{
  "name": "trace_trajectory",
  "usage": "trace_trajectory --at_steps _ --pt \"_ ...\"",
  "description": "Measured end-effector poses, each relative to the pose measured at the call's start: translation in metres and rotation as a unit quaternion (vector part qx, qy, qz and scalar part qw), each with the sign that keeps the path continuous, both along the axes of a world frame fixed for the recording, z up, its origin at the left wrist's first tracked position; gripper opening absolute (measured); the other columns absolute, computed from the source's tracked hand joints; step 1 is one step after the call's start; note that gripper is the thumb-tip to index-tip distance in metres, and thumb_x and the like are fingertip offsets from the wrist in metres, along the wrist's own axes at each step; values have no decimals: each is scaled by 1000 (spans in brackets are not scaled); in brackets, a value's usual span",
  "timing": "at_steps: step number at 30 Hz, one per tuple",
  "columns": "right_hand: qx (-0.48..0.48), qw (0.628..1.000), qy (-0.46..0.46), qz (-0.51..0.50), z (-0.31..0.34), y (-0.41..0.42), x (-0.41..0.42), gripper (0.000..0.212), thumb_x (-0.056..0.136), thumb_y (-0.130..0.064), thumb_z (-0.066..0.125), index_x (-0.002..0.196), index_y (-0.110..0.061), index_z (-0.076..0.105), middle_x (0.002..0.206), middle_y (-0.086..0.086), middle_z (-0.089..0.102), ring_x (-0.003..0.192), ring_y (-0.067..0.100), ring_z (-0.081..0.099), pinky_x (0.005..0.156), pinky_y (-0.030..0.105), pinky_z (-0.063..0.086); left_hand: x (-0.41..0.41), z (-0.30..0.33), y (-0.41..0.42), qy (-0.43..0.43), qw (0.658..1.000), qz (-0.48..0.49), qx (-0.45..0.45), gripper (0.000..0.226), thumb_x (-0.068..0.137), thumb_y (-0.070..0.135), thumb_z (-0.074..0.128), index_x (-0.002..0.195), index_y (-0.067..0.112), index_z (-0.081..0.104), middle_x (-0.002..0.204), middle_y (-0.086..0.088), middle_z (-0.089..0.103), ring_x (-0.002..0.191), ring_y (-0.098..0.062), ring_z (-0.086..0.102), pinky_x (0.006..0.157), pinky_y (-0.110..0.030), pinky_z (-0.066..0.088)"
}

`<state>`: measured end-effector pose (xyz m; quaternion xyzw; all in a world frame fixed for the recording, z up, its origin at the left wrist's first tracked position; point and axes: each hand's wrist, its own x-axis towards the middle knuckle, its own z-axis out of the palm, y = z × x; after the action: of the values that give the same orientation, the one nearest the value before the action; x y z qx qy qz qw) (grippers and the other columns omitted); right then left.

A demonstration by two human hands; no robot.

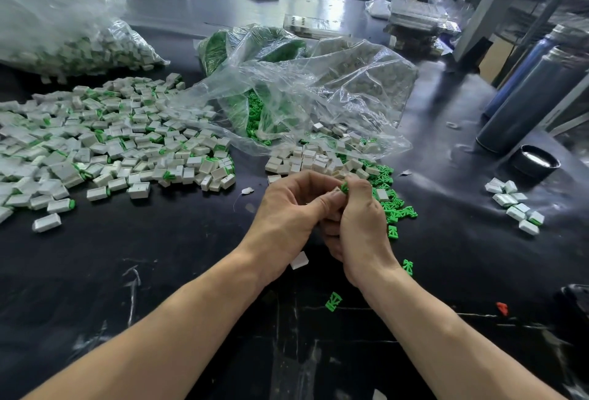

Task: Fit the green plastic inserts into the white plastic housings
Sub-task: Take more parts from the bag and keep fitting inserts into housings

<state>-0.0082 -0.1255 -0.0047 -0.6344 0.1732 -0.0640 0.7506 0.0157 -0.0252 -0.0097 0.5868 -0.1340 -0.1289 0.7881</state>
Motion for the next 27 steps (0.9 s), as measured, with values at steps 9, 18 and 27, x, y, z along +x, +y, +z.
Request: trace_trajectory --at_steps 9,18,27 --pt "-19 1000 7 -5 6 3 -2 73 109 -36 28 50 -33 71 40 -10 43 31 5 37 33 15 26 0 0 2 9 999 27 14 6 87 1 75 89 5 71 77 -8 75 68 -17 71 61 -30 58" --pt "-80 997 4 -14 1 6 -1 55 99 -42 34 61 -41 74 50 -11 59 50 5 57 45 21 41 2 4 2 21 999 41 22 10 86 -3 76 93 -8 71 86 -20 76 69 -17 71 61 -25 57" --pt "11 1000 -6 16 6 2 -4 76 111 -39 29 45 -35 67 40 -13 38 31 3 31 34 12 23 2 3 0 15 999 30 41 8 87 2 77 93 2 72 83 -12 77 74 -17 72 67 -28 59"
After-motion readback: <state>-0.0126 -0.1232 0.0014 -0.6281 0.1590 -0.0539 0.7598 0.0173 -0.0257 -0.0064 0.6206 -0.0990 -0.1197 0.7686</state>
